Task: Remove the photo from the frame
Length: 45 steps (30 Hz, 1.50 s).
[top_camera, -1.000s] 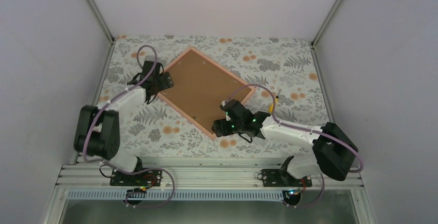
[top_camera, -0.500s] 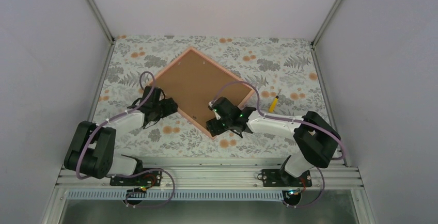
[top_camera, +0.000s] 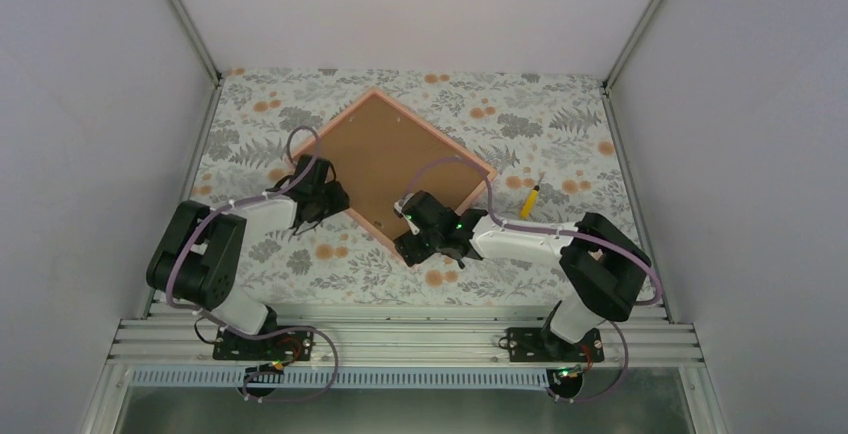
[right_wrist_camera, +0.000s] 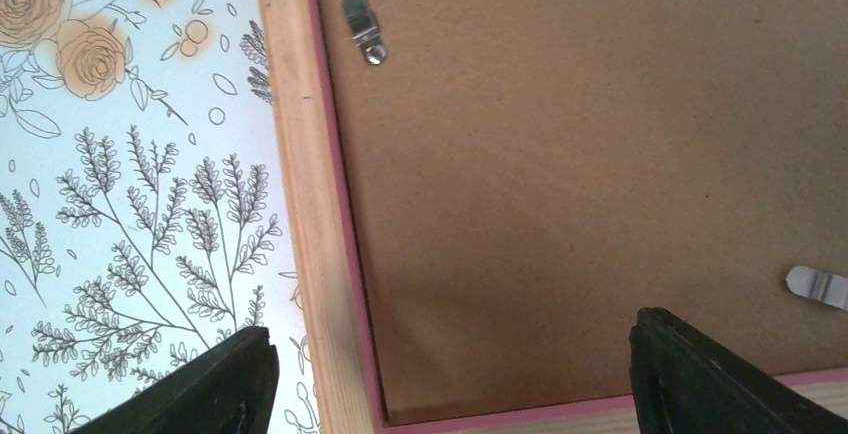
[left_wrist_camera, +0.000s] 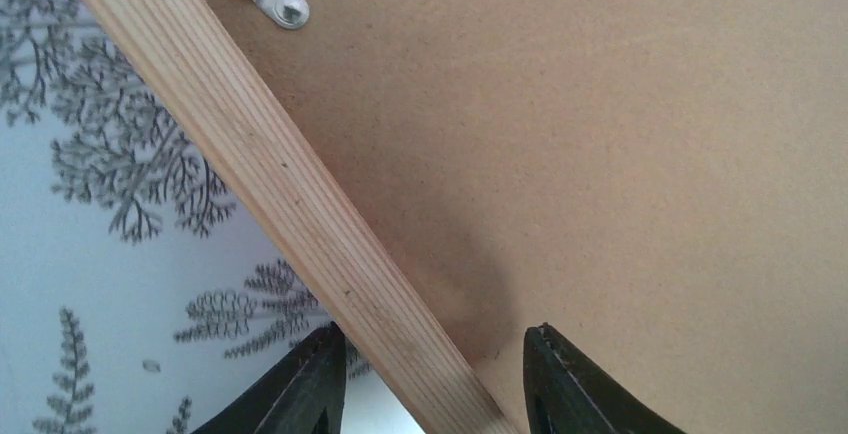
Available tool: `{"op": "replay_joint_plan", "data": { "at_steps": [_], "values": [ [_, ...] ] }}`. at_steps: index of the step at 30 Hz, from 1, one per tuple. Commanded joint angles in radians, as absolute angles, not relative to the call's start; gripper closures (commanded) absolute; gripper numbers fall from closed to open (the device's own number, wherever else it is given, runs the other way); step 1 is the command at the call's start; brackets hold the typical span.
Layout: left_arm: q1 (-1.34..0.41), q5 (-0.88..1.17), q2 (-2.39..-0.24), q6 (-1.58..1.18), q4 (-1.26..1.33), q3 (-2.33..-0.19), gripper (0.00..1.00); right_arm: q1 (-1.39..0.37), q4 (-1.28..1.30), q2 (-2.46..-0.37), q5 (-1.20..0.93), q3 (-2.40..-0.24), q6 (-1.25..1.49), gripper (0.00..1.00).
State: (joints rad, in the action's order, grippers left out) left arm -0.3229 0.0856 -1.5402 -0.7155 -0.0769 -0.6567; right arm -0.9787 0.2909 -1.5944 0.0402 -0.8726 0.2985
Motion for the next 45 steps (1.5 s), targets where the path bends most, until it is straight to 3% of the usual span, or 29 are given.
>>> {"op": "replay_joint_plan", "data": {
  "at_steps": [1,6,10,16,22,28,36,45],
  "values": [
    [-0.324,-0.004,-1.622,-0.684,-0.160,-0.726,0.57,-0.998,0.261,-1.614,0.090,-0.909,0.253,0.21],
    [-0.295,-0.094,-1.704,-0.605,-0.237,-0.862,0.67,-1.005,0.250,-1.621,0.107,-0.919,0.246,0.22],
    [-0.240,-0.096,-1.742,-0.541,-0.265,-0.928,0.68,-1.007,0.238,-1.616,0.110,-0.918,0.250,0.22],
    [-0.258,-0.019,-1.730,-0.566,-0.242,-0.914,0.55,-1.006,0.219,-1.611,0.127,-0.910,0.255,0.22],
    [-0.296,0.000,-1.759,-0.598,-0.239,-0.891,0.53,-1.007,0.207,-1.614,0.133,-0.910,0.231,0.22],
    [-0.299,-0.023,-1.737,-0.598,-0.264,-0.895,0.72,-1.011,0.179,-1.593,0.109,-0.889,0.148,0.22],
    [-0.297,-0.098,-1.687,-0.554,-0.362,-0.980,0.89,-1.059,0.097,-1.527,0.109,-0.802,0.015,0.22],
    [-0.280,-0.138,-1.662,-0.492,-0.452,-1.060,0.89,-1.188,-0.019,-1.487,0.203,-0.702,-0.177,0.25]
  ]
}}
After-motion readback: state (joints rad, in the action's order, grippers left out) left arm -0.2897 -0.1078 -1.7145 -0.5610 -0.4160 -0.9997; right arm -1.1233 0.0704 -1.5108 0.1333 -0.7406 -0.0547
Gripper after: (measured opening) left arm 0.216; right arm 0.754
